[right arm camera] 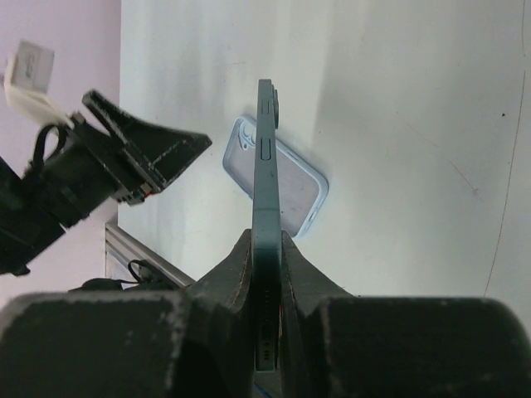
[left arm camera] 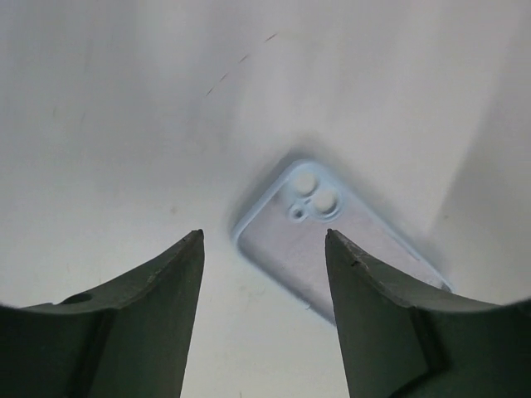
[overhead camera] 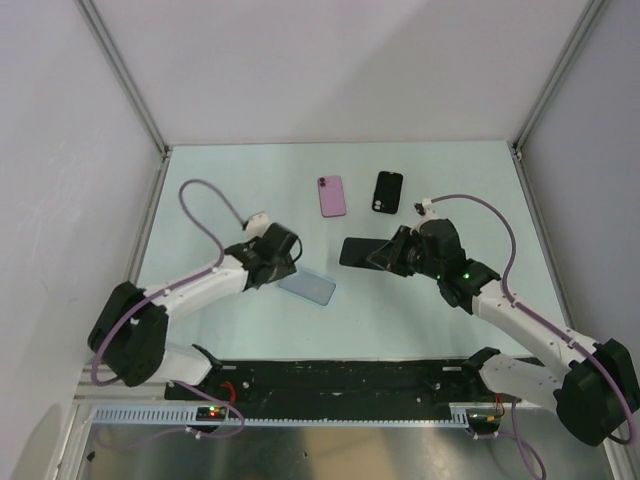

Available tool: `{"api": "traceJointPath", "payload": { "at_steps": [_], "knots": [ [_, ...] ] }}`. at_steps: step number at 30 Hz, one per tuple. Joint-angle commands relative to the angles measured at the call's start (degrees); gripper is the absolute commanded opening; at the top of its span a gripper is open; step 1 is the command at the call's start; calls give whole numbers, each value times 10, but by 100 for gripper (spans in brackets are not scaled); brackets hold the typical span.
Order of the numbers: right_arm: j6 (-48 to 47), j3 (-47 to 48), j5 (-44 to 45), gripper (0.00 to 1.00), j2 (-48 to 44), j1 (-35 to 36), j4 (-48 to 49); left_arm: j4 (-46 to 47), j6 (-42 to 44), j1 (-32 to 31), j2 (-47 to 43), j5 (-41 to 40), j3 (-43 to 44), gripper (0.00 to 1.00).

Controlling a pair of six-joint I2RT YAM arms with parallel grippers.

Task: Put the phone into the phone case

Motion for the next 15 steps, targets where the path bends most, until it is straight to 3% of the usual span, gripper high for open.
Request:
{"api": "traceJointPath", "payload": {
  "at_steps": [1, 5, 15],
  "knots": [
    [-11, 5, 7, 0, -37, -10, 27, 25, 252, 2, 69, 11, 88, 63],
    [-16, 1, -13, 0, -55, -31, 16, 26, 308, 2, 125, 63, 120, 57],
    [-21, -22, -44, 0, -90, -70, 3, 23, 343, 19, 146, 97, 111, 58]
  ]
}}
